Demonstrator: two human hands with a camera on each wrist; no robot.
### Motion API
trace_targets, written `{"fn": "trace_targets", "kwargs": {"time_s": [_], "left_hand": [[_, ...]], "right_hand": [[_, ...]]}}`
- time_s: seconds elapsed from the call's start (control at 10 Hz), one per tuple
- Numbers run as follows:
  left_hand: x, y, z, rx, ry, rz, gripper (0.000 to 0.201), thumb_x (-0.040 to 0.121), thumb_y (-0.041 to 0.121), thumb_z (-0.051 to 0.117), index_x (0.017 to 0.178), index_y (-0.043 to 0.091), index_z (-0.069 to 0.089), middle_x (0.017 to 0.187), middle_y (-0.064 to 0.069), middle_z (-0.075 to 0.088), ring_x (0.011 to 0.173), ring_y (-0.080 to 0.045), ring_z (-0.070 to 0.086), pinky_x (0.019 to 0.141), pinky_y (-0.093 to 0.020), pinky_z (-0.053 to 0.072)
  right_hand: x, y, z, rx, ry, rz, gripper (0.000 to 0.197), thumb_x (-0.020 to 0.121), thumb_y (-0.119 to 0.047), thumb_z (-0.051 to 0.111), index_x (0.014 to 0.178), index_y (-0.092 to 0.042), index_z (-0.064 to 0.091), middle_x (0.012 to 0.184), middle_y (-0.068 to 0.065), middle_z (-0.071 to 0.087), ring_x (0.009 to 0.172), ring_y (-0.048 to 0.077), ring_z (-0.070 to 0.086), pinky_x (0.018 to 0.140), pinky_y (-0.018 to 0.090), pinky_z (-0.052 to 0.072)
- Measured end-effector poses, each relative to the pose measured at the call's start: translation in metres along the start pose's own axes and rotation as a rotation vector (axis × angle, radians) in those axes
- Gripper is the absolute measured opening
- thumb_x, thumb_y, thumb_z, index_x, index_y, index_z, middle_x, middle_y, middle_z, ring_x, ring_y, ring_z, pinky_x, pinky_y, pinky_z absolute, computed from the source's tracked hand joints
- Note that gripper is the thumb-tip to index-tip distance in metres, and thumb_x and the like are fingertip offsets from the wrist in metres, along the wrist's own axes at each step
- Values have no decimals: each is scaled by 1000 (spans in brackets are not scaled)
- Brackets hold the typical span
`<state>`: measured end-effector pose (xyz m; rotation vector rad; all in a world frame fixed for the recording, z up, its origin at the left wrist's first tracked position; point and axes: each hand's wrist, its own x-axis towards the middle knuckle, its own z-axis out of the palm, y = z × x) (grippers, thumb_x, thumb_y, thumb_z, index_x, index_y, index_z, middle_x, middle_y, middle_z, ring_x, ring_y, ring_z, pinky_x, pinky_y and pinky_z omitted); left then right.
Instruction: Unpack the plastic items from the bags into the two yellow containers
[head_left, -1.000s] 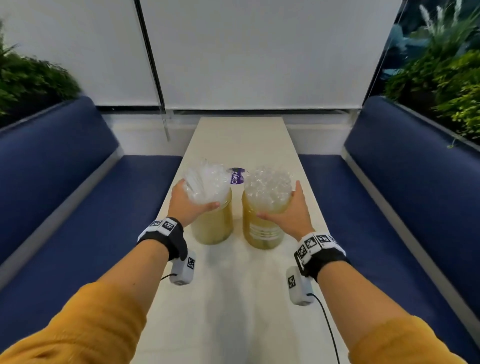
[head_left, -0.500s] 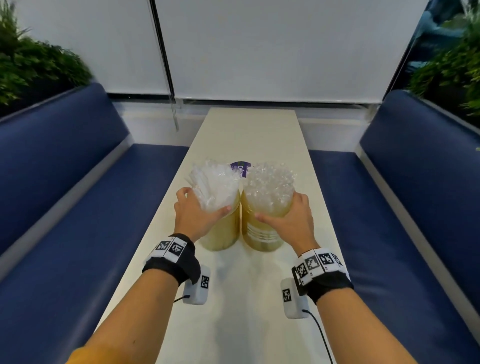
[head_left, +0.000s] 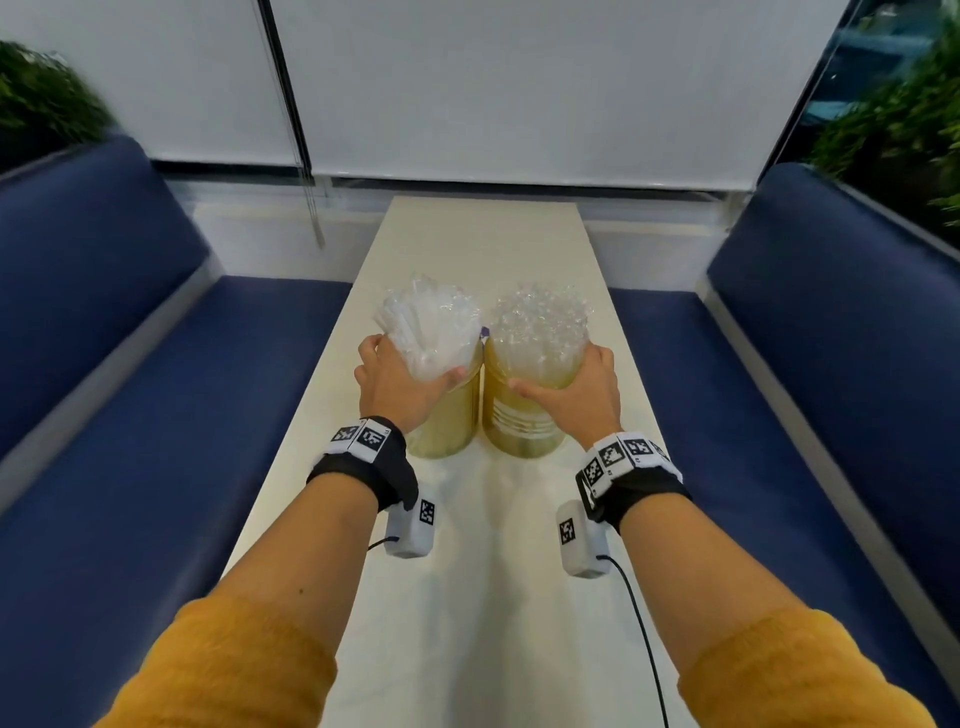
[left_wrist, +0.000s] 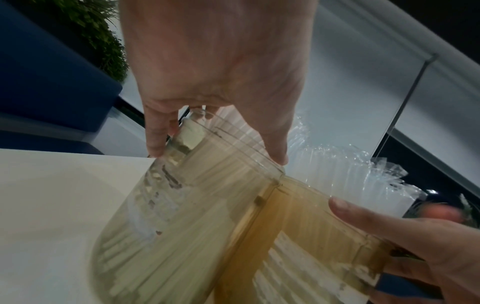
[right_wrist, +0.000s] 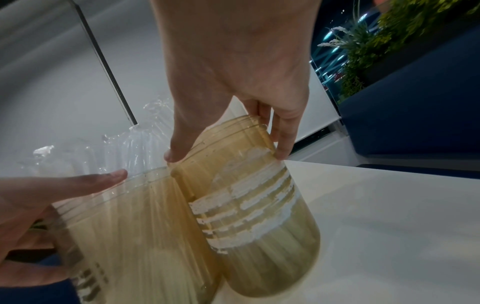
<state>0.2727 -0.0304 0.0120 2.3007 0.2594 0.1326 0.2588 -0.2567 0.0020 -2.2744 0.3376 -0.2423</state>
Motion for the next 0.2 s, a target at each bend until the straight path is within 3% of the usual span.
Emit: {"fn": "trace_targets", "kwargs": {"time_s": [0.1,0.2], "left_hand": [[11,4,-2,16,-12,16,120,67,70,79,151,4,23,157,-9,21,140,-39,30,113,-50,37],[13,1,-4,-9,-22,43,126,64,70,81,154,7,19,160,-9,19,143,-41,28,116,-52,34]], "right_hand": [[6,-8,1,5,-3,32,127,47,-77,80,150,-20,31,146,0,36,134,25,44,106,47,48],[5,-11,1,72,-27,49,143,51,-73,84,160,-21,6,160,6,23,147,29,29,116,50,35]]}}
